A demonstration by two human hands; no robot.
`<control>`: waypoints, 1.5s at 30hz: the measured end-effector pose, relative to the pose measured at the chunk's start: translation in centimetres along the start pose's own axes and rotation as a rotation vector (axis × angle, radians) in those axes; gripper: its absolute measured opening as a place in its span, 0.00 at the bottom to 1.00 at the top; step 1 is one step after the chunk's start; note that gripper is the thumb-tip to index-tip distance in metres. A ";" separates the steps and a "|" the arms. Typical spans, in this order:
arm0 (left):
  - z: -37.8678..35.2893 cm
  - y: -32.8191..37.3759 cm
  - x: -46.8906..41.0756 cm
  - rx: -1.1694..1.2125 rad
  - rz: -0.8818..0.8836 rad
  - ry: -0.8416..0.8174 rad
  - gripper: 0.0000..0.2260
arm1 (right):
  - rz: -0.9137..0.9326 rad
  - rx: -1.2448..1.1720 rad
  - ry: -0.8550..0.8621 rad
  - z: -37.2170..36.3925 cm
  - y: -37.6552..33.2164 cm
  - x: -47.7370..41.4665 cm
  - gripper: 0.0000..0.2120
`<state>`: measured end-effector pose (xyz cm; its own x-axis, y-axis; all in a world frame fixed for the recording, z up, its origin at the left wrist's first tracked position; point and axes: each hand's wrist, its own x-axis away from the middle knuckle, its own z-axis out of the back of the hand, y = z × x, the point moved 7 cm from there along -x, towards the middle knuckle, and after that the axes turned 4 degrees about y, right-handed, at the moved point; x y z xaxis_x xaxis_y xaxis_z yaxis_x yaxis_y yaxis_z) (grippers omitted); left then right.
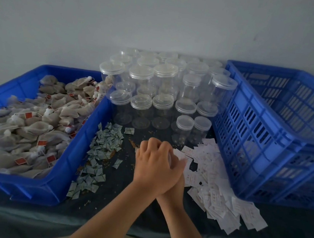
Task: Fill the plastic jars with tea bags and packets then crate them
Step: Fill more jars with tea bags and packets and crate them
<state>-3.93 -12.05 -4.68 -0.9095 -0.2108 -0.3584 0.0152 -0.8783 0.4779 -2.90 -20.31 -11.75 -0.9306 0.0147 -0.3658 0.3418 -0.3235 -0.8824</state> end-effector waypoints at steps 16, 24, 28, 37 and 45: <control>3.6 -3.6 -1.4 -0.276 0.183 -0.509 0.31 | 0.164 0.171 -0.074 -1.2 -0.9 0.5 0.23; 3.6 -9.2 -1.0 0.865 0.672 -0.712 0.18 | 0.004 -0.076 0.140 1.5 -1.0 -0.1 0.22; 1.4 -11.9 -1.5 0.694 0.528 -0.418 0.14 | 0.080 -0.039 0.030 0.2 -1.7 0.3 0.22; 1.2 -12.7 -0.2 -0.115 0.042 -0.009 0.20 | -0.061 -0.130 0.084 0.8 -0.4 0.1 0.21; 13.0 -12.4 -6.0 0.046 0.109 0.086 0.10 | -0.044 -0.091 0.045 0.5 -0.5 0.3 0.22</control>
<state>-4.06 5.69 1.95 -0.8643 -0.3420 -0.3689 0.0914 -0.8279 0.5534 -3.38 -20.59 -11.32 -0.9389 0.0703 -0.3369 0.3128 -0.2341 -0.9205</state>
